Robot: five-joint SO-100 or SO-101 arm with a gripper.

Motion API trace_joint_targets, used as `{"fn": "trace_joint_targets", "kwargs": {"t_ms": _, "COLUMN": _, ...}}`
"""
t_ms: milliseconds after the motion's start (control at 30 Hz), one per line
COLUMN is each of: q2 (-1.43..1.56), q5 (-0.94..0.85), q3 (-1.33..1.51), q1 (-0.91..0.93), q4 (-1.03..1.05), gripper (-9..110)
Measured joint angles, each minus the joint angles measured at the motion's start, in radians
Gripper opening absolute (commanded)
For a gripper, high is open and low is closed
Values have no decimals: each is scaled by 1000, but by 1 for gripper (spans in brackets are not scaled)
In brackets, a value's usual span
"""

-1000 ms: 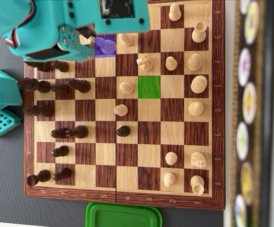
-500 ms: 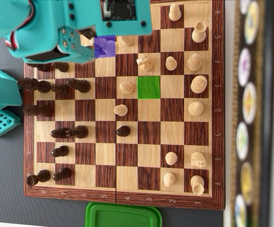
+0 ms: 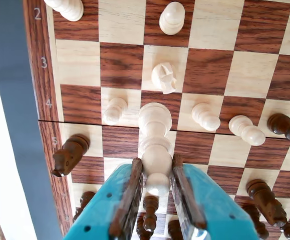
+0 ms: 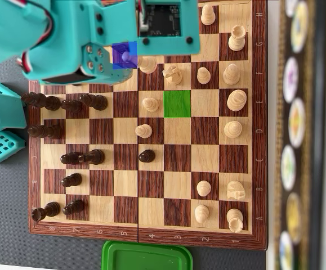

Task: Play chess

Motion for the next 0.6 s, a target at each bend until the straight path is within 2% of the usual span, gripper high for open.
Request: {"fn": "trace_joint_targets", "kwargs": {"t_ms": 600, "q2": -101, "q5": -72, "q3": -101, "q1": 84, "q4": 54, "gripper": 7}}
